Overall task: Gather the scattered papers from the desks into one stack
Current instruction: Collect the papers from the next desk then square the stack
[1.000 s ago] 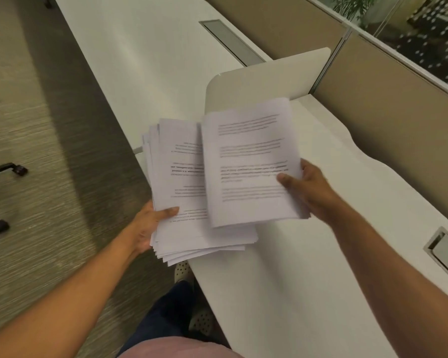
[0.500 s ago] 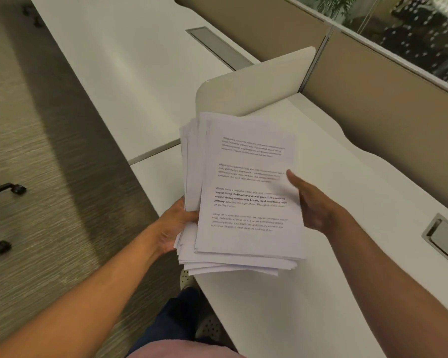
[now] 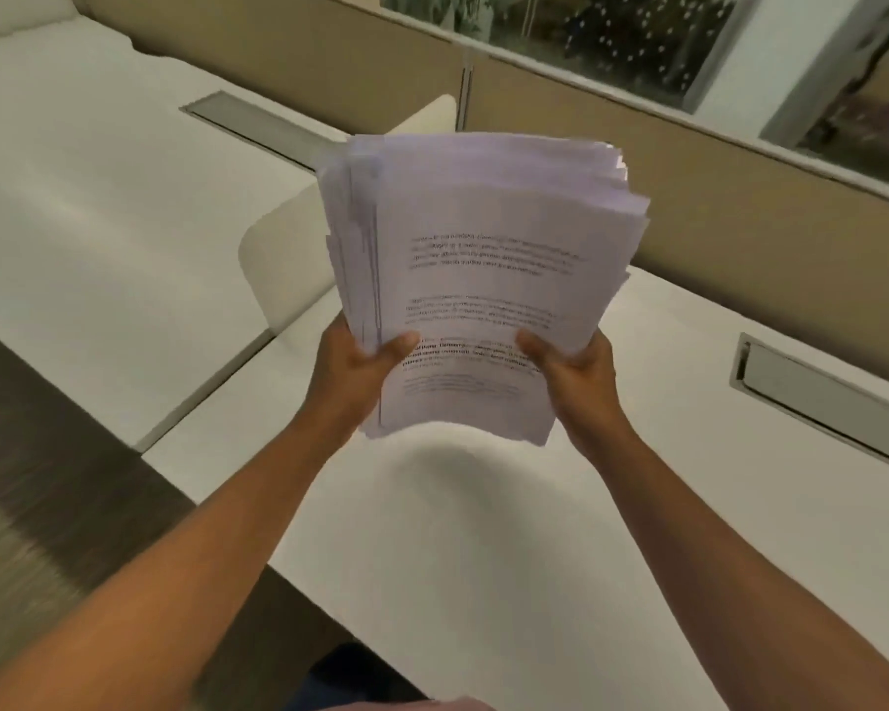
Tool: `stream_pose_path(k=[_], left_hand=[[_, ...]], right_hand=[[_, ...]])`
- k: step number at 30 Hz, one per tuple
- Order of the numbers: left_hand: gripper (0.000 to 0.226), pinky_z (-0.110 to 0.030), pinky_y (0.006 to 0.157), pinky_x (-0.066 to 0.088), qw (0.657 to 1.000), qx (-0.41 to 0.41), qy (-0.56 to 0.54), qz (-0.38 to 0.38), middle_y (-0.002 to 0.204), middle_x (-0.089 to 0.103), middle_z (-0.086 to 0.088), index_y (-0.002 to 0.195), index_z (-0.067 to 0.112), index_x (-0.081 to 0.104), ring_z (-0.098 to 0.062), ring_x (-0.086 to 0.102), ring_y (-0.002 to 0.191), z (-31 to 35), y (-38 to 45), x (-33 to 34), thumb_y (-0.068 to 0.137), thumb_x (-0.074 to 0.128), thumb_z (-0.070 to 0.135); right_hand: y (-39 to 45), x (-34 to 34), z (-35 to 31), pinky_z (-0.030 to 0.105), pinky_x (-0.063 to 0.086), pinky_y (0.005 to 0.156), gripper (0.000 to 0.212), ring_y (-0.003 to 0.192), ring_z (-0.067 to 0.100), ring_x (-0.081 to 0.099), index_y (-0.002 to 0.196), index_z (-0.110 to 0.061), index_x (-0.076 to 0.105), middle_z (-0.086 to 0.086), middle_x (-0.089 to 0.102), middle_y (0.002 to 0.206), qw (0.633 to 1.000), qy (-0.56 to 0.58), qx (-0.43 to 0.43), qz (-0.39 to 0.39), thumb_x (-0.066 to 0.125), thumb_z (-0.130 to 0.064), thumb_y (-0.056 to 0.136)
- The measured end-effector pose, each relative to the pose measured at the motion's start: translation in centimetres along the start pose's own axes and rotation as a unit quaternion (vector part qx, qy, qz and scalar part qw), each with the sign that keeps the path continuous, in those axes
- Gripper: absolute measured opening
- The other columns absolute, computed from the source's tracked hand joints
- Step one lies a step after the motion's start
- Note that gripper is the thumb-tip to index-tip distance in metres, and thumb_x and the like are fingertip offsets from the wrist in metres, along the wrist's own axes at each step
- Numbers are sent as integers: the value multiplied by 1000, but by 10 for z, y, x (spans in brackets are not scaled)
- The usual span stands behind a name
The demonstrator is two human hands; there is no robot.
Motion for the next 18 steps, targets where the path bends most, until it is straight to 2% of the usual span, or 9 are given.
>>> stream_pose_path(k=[2, 4, 7, 11, 14, 18], left_hand=[[43, -27, 84, 67, 999, 14, 18, -29, 112, 82, 20, 129, 35, 68, -6, 78, 107, -4, 7, 9, 93, 87, 21], [43, -23, 81, 66, 998, 12, 40, -55, 107, 83, 25, 123, 35, 72, 0, 78, 102, -11, 10, 14, 85, 91, 29], [46, -22, 81, 65, 992, -4, 50, -117, 113, 83, 26, 120, 41, 74, -2, 78, 106, -19, 17, 19, 78, 93, 38], [50, -20, 82, 65, 987, 2, 35, -157, 121, 83, 19, 121, 48, 76, -7, 79, 110, -20, 31, 21, 77, 97, 41], [57, -28, 83, 68, 983, -18, 44, -178, 121, 83, 17, 117, 54, 76, -8, 79, 111, -31, 38, 23, 65, 100, 54], [63, -47, 96, 67, 969, -46, 62, -233, 124, 82, 9, 119, 55, 75, -14, 77, 117, -53, 36, 23, 62, 98, 46]], right_hand=[[-2, -7, 6, 35, 66, 88, 42, 110, 23, 78, 132, -16, 71, 1, 81, 122, 999, 16, -5, 40, 83, -17, 92], [-4, -12, 20, 37, 67, 92, 41, 109, 20, 78, 127, -23, 74, -1, 81, 120, 998, 6, 16, 53, 87, -18, 88], [-11, -17, 41, 41, 66, 95, 55, 111, 19, 78, 132, -21, 71, -3, 80, 124, 995, -25, 66, 66, 94, -19, 82], [-7, -20, 42, 36, 68, 88, 67, 111, 16, 79, 131, -24, 69, -5, 80, 124, 995, -29, 52, 83, 100, -26, 71], [-9, -22, 40, 32, 68, 87, 66, 107, 8, 79, 128, -22, 72, -11, 81, 119, 989, -109, 39, 97, 101, -30, 70], [-25, -25, 46, 24, 65, 83, 63, 104, 3, 78, 124, -26, 75, -16, 81, 115, 980, -159, 5, 124, 102, -37, 68]])
Point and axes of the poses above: each hand's wrist, its own y-axis towards the middle knuckle, its own x-axis out of the palm, z = x × y, the point moved 8 cm from there along y, towards the middle knuckle
